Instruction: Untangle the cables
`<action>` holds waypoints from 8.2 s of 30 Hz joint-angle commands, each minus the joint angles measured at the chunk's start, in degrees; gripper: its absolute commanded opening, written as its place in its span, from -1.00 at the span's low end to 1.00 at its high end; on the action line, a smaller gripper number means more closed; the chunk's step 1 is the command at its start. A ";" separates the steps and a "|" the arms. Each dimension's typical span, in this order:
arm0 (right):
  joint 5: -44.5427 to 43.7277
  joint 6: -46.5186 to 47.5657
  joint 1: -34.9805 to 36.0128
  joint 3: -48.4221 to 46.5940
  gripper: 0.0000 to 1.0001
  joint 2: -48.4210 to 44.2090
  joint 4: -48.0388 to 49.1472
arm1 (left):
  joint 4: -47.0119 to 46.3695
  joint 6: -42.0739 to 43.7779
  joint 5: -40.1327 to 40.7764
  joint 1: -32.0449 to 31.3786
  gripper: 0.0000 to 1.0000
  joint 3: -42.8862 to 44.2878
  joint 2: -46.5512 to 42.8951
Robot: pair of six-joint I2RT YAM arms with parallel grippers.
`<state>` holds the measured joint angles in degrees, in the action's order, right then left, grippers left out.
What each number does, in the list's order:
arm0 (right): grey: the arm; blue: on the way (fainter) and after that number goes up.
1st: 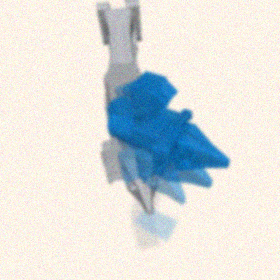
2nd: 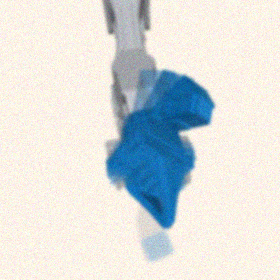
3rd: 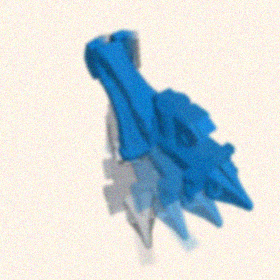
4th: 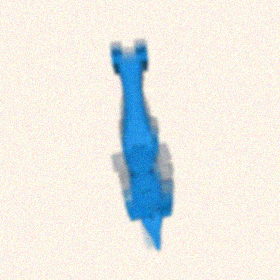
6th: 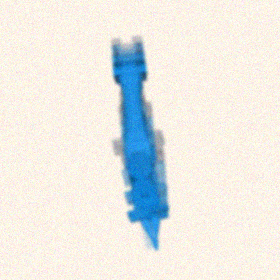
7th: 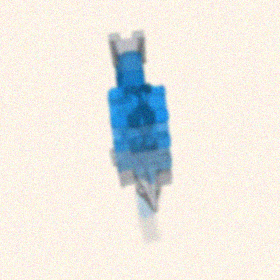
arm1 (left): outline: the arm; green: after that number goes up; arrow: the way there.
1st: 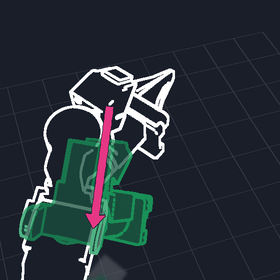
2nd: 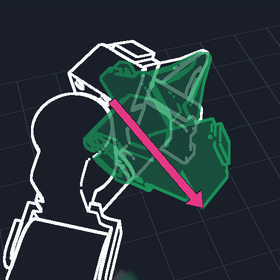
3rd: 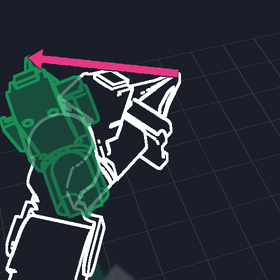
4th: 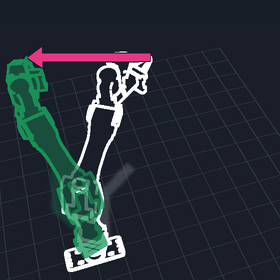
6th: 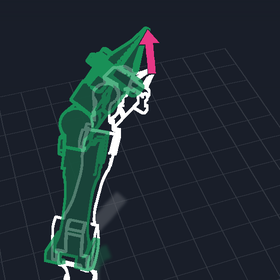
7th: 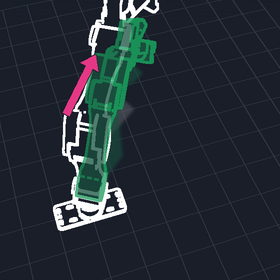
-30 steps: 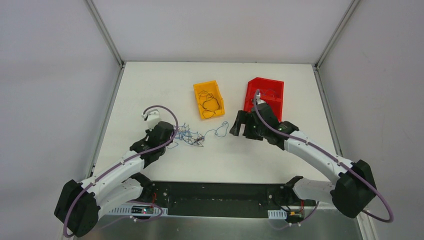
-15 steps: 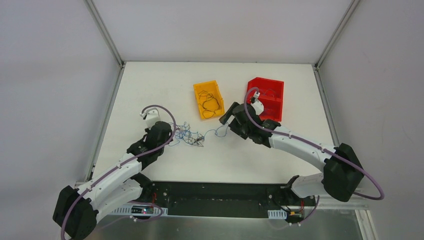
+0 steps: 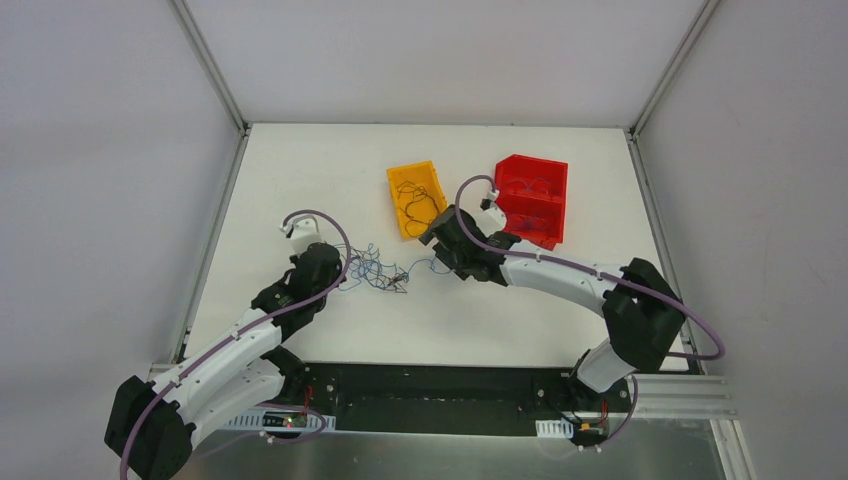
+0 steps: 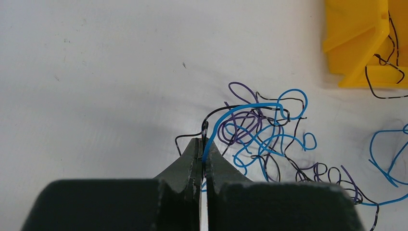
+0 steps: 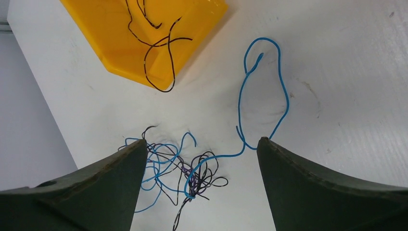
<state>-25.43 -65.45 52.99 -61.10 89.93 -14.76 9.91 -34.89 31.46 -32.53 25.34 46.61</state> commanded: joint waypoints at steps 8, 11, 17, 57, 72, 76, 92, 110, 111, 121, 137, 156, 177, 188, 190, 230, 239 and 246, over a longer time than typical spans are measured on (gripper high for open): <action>-3.93 -3.17 0.31 -4.92 0.41 6.04 2.57 | -1.64 1.41 -0.77 0.45 -0.98 -0.64 -0.56; -2.15 -3.80 0.27 -5.08 0.37 6.86 2.96 | -1.73 1.49 -0.99 0.45 -0.98 -0.47 -0.05; -0.51 -4.62 0.42 -5.60 0.42 4.41 -3.97 | -1.95 1.68 -1.73 0.45 -0.98 -0.29 0.64; 5.09 -1.38 0.95 2.14 -1.00 -2.25 3.65 | -8.42 6.51 -10.92 0.45 -0.16 -2.16 0.05; 5.09 0.08 -1.06 6.10 -1.00 -11.17 -1.32 | -25.42 16.59 -48.63 -1.78 0.60 -1.26 -1.48; 5.09 -0.06 -1.38 5.58 -1.00 -10.91 -2.53 | -26.45 20.21 -53.15 -5.23 0.49 2.68 5.62; 6.98 -0.26 -1.78 5.68 -1.00 -11.98 -2.19 | -23.18 25.31 -49.65 -11.34 0.07 11.71 20.84; 6.39 -1.59 -1.90 7.79 -1.00 -13.67 -4.31 | -23.16 21.71 -43.16 -11.59 -1.00 12.13 22.49; 5.55 -1.58 -1.86 8.59 -1.00 -14.25 -5.63 | -23.03 20.52 -42.11 -11.59 -1.00 11.84 20.99; -1.85 -3.80 -3.96 24.25 -1.00 -28.10 -12.64 | -0.55 8.25 -18.05 -9.14 -1.00 19.43 12.70; -26.03 -3.66 -5.98 25.97 -1.00 -64.34 -44.46 | 15.60 -0.66 -19.26 6.21 -1.00 27.54 8.33; 0.28 33.35 -5.97 7.59 -1.00 -57.67 -20.34 | 20.41 -2.74 -20.55 7.57 -1.00 23.12 3.08; 17.60 35.22 -32.50 -24.05 -1.00 -16.71 -10.05 | 17.19 -0.83 -22.50 7.56 -1.00 19.32 2.55; 22.49 28.12 -45.23 -30.08 -1.00 1.51 -4.42 | 16.02 -0.65 -23.26 7.56 -1.00 18.45 2.40; 22.12 26.45 -46.00 -30.45 -1.00 3.63 -4.71 | 16.02 -0.74 -23.53 7.49 -1.00 17.75 1.20; 6.73 22.34 -47.18 -30.89 -0.90 26.59 -12.91 | 14.43 2.82 -29.80 7.47 -1.00 15.97 0.47; 6.88 24.37 -47.01 -31.41 -0.46 20.03 -13.07 | 13.44 2.64 -31.10 7.49 -1.00 15.88 0.70; 7.48 25.62 -46.79 -32.16 -0.17 15.66 -14.40 | 13.38 2.43 -32.47 7.48 -1.00 16.27 0.84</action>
<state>-17.32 -41.01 6.09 -90.89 111.87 -27.70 24.67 -33.41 0.91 -25.39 39.29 47.42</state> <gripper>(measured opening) 0.411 0.010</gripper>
